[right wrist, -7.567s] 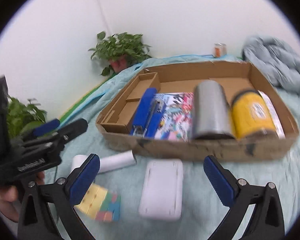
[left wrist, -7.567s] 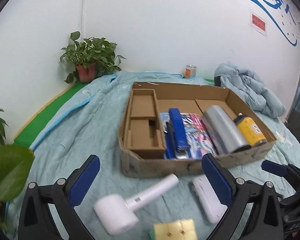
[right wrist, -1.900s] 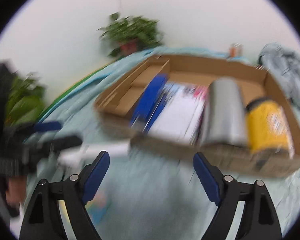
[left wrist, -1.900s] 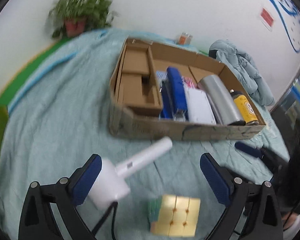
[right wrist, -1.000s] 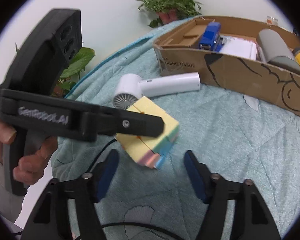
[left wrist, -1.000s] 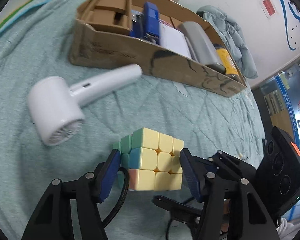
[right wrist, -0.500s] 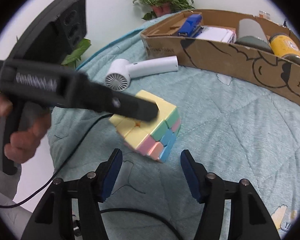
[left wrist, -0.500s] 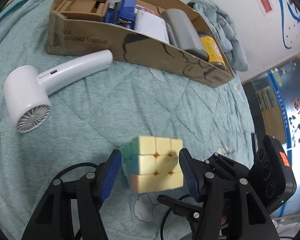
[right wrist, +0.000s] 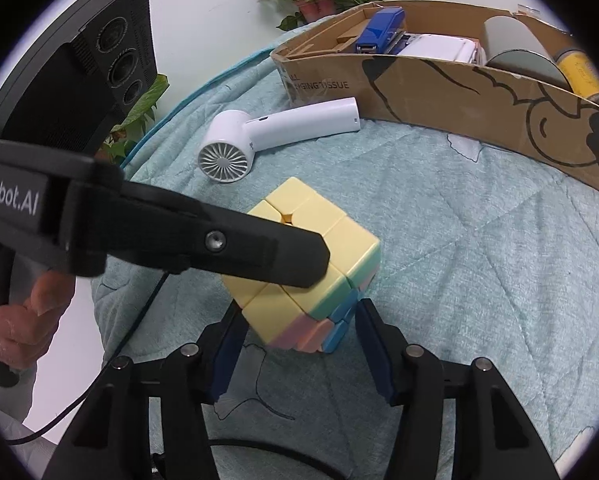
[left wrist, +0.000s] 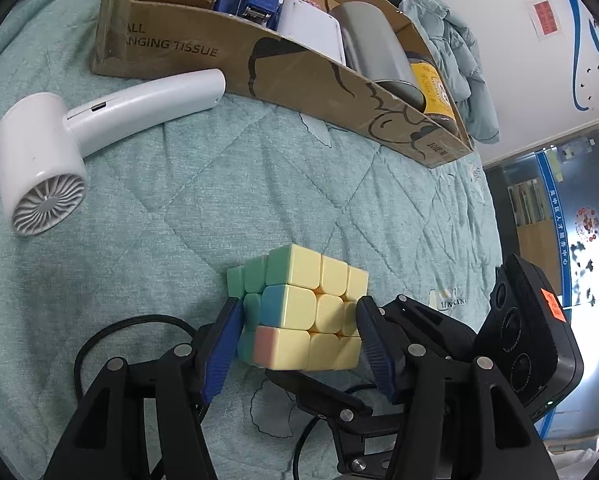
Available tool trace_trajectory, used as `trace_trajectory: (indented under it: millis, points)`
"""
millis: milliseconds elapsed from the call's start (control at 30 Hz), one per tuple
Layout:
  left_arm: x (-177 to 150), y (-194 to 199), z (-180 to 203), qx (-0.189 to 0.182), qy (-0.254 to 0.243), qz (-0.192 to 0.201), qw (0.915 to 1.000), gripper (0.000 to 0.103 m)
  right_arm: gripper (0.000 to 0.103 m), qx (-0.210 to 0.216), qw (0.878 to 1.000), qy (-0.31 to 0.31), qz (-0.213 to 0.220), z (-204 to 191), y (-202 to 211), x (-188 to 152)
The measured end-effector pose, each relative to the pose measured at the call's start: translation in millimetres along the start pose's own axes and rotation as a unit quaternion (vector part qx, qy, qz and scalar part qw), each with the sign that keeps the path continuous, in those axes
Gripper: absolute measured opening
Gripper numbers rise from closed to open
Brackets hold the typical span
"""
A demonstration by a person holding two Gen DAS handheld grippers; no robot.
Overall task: Organize rigid objects
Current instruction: 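Carry the cube and lower it onto the game box in the box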
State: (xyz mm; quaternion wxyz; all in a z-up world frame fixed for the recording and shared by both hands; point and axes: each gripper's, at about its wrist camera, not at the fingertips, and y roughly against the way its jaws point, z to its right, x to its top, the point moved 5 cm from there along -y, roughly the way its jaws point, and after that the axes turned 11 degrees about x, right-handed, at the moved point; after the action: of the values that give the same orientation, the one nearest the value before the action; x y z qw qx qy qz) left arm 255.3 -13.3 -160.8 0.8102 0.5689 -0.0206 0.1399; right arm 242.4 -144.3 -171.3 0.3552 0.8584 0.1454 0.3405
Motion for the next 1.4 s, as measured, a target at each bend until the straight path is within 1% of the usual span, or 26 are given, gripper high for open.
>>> trace_trajectory:
  millis: [133,233,333,567,733,867,933,1067,1233,1400]
  points:
    - [-4.3,4.1,8.2,0.024,-0.019,0.022,0.9993,0.056,0.053,-0.004,1.000,-0.004,0.007,-2.3,7.8,-5.1]
    - [-4.0,11.2,17.0,0.029,-0.027,0.045,0.9982,0.056,0.053,-0.009,1.000,-0.006,0.015,-1.9,15.3,-3.8]
    - [-0.3,23.8,26.3,0.031,-0.040,0.070,0.9962,0.056,0.053,-0.014,1.000,-0.004,0.028,-3.1,25.3,4.5]
    - [24.1,66.3,46.6,0.033,-0.075,0.133,0.9878,0.056,0.053,-0.033,0.997,0.025,0.068,-8.2,57.7,39.9]
    - [50.3,93.7,57.0,0.029,-0.086,0.171,0.9812,0.056,0.053,-0.049,0.994,0.051,0.084,-13.8,76.7,68.4]
    - [77.3,109.8,61.0,0.023,-0.087,0.192,0.9773,0.056,0.053,-0.059,0.991,0.072,0.094,-10.2,84.4,96.4]
    - [92.9,114.5,61.7,0.020,-0.088,0.201,0.9755,0.056,0.053,-0.065,0.990,0.080,0.094,-7.6,81.6,108.5]
    - [135.7,118.9,64.4,0.012,-0.090,0.206,0.9743,0.056,0.053,-0.082,0.988,0.093,0.091,3.0,77.3,139.9]
    - [196.1,109.3,62.8,0.007,-0.081,0.203,0.9758,0.056,0.053,-0.089,0.987,0.109,0.077,26.7,71.3,181.1]
    - [259.2,84.4,56.2,0.002,-0.072,0.183,0.9805,0.056,0.052,-0.080,0.990,0.109,0.044,66.0,59.1,222.3]
